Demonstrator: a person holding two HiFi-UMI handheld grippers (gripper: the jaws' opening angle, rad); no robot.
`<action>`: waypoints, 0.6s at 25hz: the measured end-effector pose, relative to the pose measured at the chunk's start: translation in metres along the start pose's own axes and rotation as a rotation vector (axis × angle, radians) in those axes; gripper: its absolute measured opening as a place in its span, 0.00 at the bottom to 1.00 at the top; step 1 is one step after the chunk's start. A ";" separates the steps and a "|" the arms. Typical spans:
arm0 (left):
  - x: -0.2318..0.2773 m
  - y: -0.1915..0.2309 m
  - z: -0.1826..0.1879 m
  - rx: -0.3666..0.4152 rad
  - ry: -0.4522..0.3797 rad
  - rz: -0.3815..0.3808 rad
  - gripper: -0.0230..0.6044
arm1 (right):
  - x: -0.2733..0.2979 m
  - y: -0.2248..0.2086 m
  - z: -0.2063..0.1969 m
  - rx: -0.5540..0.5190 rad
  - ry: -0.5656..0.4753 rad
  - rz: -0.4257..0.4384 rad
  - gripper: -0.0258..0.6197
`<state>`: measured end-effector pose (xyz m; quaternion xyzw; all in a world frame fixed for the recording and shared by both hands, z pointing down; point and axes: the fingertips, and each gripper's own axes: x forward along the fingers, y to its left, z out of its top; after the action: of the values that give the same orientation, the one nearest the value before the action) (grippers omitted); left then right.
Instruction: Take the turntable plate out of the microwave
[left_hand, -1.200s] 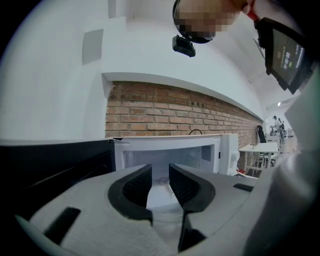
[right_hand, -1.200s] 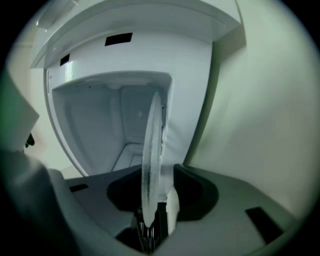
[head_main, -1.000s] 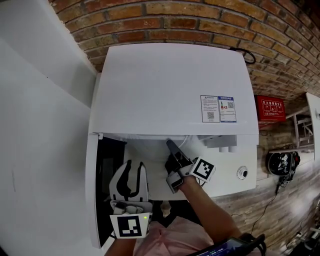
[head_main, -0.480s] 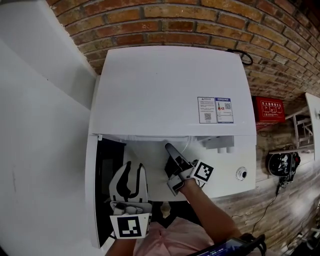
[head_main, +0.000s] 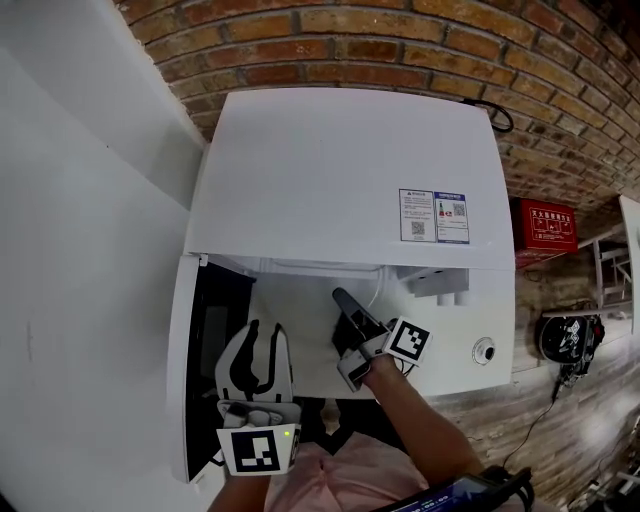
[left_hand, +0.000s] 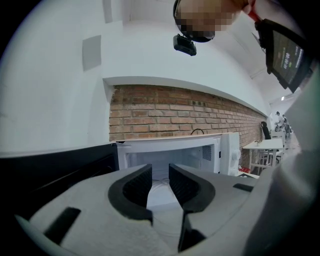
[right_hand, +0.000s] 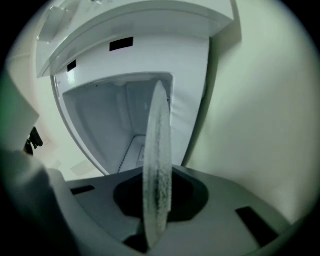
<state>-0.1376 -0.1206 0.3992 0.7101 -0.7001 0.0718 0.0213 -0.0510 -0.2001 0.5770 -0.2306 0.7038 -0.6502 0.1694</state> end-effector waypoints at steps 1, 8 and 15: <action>-0.002 -0.001 0.001 0.002 -0.004 0.008 0.21 | -0.004 0.000 -0.002 0.003 0.011 -0.007 0.09; -0.023 -0.001 0.009 0.021 -0.052 0.066 0.21 | -0.031 0.004 -0.015 -0.022 0.082 -0.027 0.09; -0.059 -0.004 0.008 0.016 -0.064 0.054 0.21 | -0.059 0.023 -0.040 -0.017 0.075 -0.049 0.09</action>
<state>-0.1337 -0.0629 0.3834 0.6930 -0.7188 0.0554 -0.0088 -0.0251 -0.1333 0.5548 -0.2247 0.7093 -0.6563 0.1249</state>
